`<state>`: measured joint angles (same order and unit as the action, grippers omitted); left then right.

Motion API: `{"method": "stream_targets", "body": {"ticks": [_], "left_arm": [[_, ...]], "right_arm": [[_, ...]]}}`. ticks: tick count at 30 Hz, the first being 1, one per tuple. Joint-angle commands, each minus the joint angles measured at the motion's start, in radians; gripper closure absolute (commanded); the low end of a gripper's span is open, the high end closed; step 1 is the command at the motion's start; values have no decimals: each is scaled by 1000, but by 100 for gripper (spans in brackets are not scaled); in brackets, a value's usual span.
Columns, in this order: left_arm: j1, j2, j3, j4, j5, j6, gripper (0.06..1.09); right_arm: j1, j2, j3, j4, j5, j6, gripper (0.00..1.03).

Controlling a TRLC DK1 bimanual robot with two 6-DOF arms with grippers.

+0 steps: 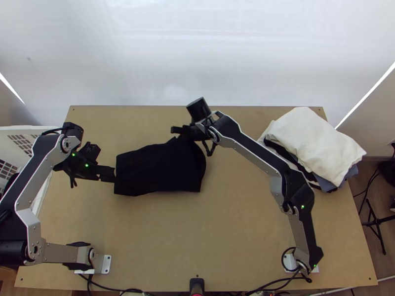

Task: Fold the t-shirt

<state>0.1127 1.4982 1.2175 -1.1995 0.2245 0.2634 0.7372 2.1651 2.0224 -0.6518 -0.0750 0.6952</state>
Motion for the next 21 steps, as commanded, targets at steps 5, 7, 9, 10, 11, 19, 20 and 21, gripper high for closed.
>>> {"method": "stream_targets", "body": {"ticks": [5, 7, 9, 10, 11, 19, 20, 21], "left_arm": [[58, -7, 19, -28, -1, 34, 11], [59, -19, 20, -43, -1, 40, 11], [54, -39, 20, -51, -1, 48, 11], [53, -47, 24, -55, -1, 51, 11], [53, -53, 30, -61, -1, 56, 11], [36, -59, 73, -91, 1, 51, 11], [30, -58, 79, -91, 3, 46, 11], [24, -58, 83, -91, 3, 43, 11]], "right_arm": [[2, 131, 179, 1, 23, -6, 100], [-13, 176, 210, 1, 40, -17, 100], [-35, 219, 242, 1, 44, -17, 100], [-44, 236, 254, 4, 49, -17, 100], [-50, 249, 257, 17, 55, -20, 100], [-55, 303, 242, 21, 64, -33, 82], [-53, 303, 242, 11, 64, -39, 65], [-52, 303, 242, -3, 64, -51, 49]]}}
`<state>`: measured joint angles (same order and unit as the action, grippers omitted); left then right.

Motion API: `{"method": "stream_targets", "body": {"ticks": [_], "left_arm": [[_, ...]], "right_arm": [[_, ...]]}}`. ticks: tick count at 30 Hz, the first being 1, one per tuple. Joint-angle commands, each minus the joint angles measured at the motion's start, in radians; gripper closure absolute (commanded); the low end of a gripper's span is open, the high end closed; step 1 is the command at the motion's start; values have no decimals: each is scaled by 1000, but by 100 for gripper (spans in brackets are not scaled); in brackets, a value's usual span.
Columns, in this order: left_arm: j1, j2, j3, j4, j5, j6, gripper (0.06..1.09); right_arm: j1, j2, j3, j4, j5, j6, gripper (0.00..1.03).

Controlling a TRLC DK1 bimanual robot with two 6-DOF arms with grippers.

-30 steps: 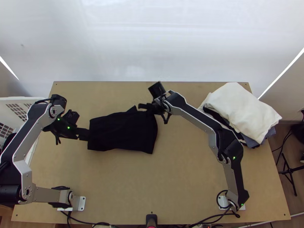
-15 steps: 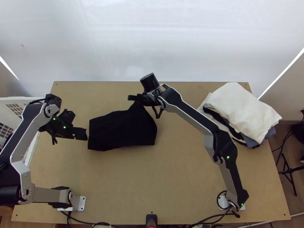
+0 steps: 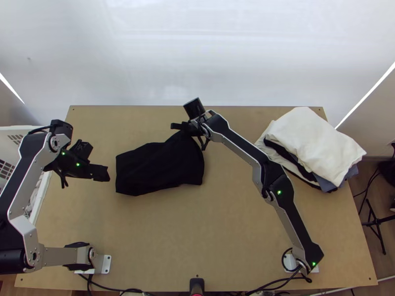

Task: Fold the t-shirt

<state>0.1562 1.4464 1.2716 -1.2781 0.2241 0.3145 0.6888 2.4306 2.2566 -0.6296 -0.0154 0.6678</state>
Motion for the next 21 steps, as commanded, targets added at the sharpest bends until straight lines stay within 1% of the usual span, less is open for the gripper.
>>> {"method": "stream_targets", "body": {"ticks": [1, 2, 3, 4, 7, 10, 12, 14, 16, 19, 21], "left_arm": [[-26, -6, 34, -12, 3, -9, 11], [-33, -4, 38, -13, 3, -12, 11], [-41, -4, 41, -13, 3, -15, 11], [-47, -4, 45, -13, 3, -18, 11], [-58, 0, 48, -13, 3, -22, 11], [-69, 3, 52, -13, 4, -23, 11], [-73, 5, 57, -12, 6, -28, 11], [-76, 6, 61, -10, 6, -31, 11], [-76, 6, 63, -10, 6, -31, 11], [-76, 6, 63, -12, 6, -31, 11], [-76, 5, 63, -12, 6, -31, 11]], "right_arm": [[0, 33, 8, -47, 3, -33, 35], [5, 25, 8, -79, 3, -36, 24], [8, 12, 6, -104, 3, -50, 15], [12, -5, 6, -127, 3, -68, 11], [14, -79, -12, -202, 3, -71, 10], [8, -159, -106, -203, -8, -73, 10], [6, -209, -201, -197, -17, -83, 8], [0, -240, -281, -186, -26, -93, 8], [-14, -280, -371, -147, -67, -89, 4], [-29, -361, -542, -10, -121, -82, 4], [-26, -397, -618, 42, -133, -82, 4]]}}
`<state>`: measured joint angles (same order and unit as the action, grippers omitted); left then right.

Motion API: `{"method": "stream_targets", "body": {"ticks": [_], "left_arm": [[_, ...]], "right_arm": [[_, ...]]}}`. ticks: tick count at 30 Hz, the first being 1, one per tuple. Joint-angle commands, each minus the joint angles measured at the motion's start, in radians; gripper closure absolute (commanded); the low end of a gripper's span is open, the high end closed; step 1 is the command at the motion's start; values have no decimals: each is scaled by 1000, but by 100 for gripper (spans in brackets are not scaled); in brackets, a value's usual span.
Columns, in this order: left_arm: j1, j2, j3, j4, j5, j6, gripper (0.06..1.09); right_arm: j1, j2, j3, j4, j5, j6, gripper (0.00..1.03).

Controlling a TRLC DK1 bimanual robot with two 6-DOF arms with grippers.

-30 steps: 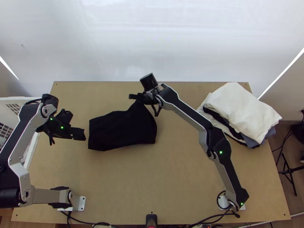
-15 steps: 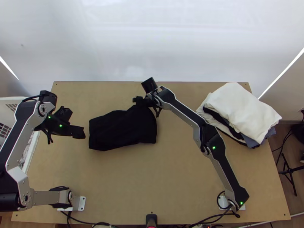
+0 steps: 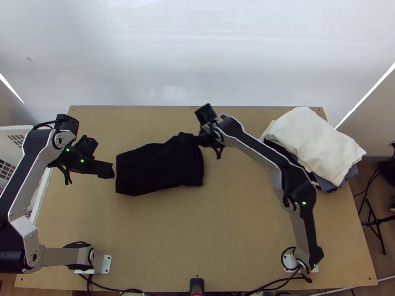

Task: Fold the t-shirt

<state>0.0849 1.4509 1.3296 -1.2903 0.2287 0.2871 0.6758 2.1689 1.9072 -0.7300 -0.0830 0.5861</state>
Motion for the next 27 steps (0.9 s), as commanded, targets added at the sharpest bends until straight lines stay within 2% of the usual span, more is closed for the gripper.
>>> {"method": "stream_targets", "body": {"ticks": [1, 5, 10, 14, 18, 27], "left_arm": [[-5, 0, 6, -1, 1, -5, 11], [-17, 2, 23, -1, 1, -16, 11], [-30, 0, 33, -3, 0, -28, 11], [-28, -6, 37, -15, -2, -26, 11], [-22, -12, 40, -26, -3, -25, 11], [-19, -15, 54, -33, -3, -26, 11]], "right_arm": [[-12, -141, -287, 149, -73, 1, 4], [-13, -146, -326, 167, -136, 21, 4], [-47, -135, -381, 254, -282, 75, 4], [-73, -112, -415, 336, -340, 107, 4], [-73, -81, -418, 385, -380, 121, 4], [19, -20, -333, 422, -383, 138, 4]]}}
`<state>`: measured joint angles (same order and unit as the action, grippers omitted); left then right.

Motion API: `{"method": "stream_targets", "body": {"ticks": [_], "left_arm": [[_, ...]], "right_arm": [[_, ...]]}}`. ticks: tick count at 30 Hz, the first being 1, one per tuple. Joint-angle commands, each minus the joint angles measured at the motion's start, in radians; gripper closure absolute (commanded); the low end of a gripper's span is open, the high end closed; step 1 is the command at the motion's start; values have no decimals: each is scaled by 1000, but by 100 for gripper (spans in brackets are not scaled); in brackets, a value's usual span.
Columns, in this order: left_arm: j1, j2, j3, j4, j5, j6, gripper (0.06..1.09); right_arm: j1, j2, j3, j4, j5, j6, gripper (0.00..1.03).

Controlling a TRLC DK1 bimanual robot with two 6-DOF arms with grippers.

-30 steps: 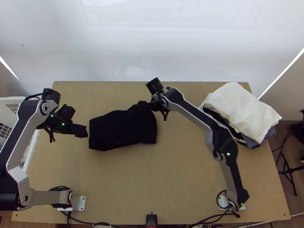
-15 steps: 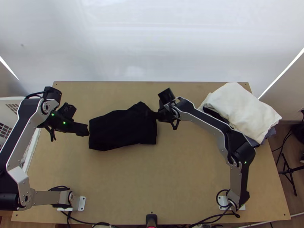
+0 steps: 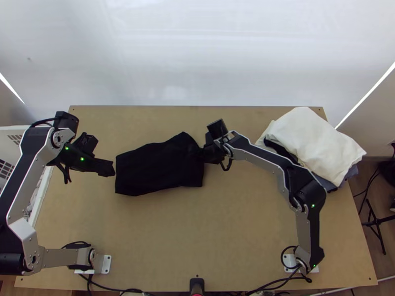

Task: Fold the t-shirt

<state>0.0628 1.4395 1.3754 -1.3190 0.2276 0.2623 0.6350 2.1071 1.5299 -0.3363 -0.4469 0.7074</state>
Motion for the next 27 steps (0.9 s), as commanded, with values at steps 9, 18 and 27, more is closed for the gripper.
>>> {"method": "stream_targets", "body": {"ticks": [9, 18, 27], "left_arm": [[5, -2, 13, -6, -4, -3, 11], [65, -8, -7, -17, -4, 29, 11], [66, 2, -9, -9, -2, 29, 11]], "right_arm": [[184, 140, 191, 31, -16, 18, 5], [118, 51, 162, 25, 109, -74, 100], [-28, -211, 92, 22, 108, 43, 100]]}}
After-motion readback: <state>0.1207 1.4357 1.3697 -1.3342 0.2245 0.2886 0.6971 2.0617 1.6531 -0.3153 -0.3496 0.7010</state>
